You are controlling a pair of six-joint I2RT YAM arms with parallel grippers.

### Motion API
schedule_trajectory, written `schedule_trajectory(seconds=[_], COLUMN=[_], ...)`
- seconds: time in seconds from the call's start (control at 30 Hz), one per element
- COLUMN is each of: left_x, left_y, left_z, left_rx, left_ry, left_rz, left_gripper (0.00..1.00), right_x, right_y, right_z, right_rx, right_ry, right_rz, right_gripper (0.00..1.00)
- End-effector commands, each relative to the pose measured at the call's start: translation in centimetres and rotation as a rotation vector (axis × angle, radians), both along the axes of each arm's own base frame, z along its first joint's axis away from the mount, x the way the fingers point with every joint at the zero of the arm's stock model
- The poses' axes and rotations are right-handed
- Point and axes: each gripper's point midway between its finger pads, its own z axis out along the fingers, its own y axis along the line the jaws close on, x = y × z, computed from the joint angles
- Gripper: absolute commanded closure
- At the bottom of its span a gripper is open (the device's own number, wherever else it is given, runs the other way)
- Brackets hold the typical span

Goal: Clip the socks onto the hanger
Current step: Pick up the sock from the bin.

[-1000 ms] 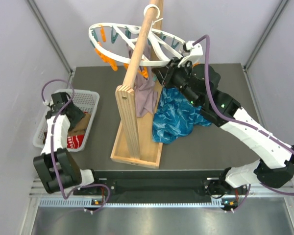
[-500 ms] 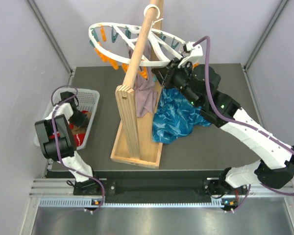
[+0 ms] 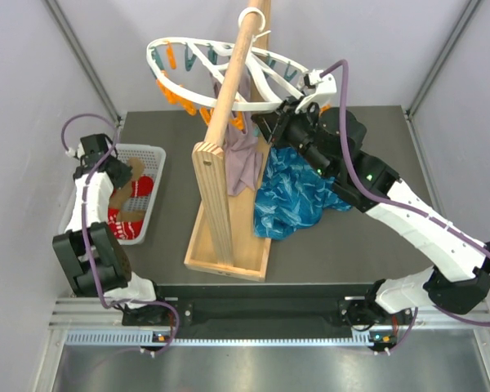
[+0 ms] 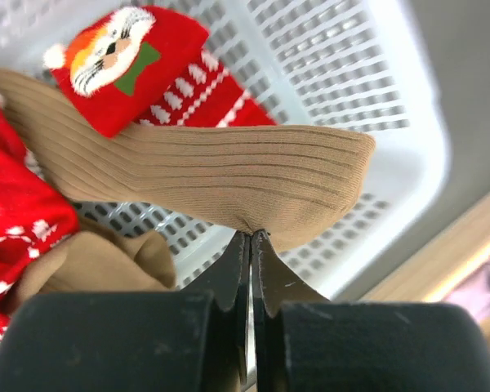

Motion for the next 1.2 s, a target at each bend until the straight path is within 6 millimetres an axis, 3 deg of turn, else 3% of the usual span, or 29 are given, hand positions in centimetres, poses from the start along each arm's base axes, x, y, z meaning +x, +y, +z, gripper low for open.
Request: schedule_trajectory(seconds=[0.0, 0.17, 0.43, 0.67, 0.77, 0.8, 0.83, 1.0, 1.07, 1.1, 1.17], left_x=[1.6, 2.4, 2.5, 3.4, 4.6, 5.3, 5.4, 6.2, 5.9, 5.4, 4.8], left_y=[0.6, -1.1, -4.2, -3.9, -3.8, -3.5, -3.4, -3.0, -3.5, -3.9, -4.5], left_z=[4.0, 6.2, 12.1, 16.8, 18.7, 18.3, 19.5, 17.2, 14.7, 12.3, 10.1], left_rx=[0.062, 0.018, 0.040, 0.119, 0.161, 0.161, 0.174, 0.193, 0.163, 0.131, 0.089], left_ry=[-0.123, -0.198, -0.434, -0.511, -0.539, -0.519, -0.513, -0.432, -0.396, -0.355, -0.319], left_rz=[-0.028, -0.118, -0.305, -0.354, -0.399, -0.409, -0.417, -0.464, -0.494, -0.497, -0.500], left_gripper=[1.00, 1.00, 1.00, 1.00, 1.00, 1.00, 1.00, 1.00, 1.00, 1.00, 0.93], right_x=[1.3, 1.4, 1.3, 1.1, 1.1, 1.1, 1.2, 1.1, 1.0, 1.1, 1.1], right_y=[-0.4, -0.4, -0.5, -0.6, -0.6, -0.7, -0.7, -0.9, -0.9, -0.8, -0.7], right_z=[-2.5, -2.8, -2.9, -2.6, -2.7, -2.6, -2.8, -2.7, -2.7, -2.8, -2.9], right_rx=[-0.075, -0.084, -0.089, -0.084, -0.084, -0.084, -0.087, -0.085, -0.084, -0.086, -0.085], right_ry=[0.056, 0.059, 0.061, 0.054, 0.054, 0.052, 0.055, 0.051, 0.050, 0.052, 0.053], right_rz=[-0.039, -0.048, -0.045, -0.039, -0.041, -0.042, -0.042, -0.045, -0.044, -0.042, -0.039], right_gripper=[1.00, 1.00, 1.00, 1.00, 1.00, 1.00, 1.00, 1.00, 1.00, 1.00, 1.00])
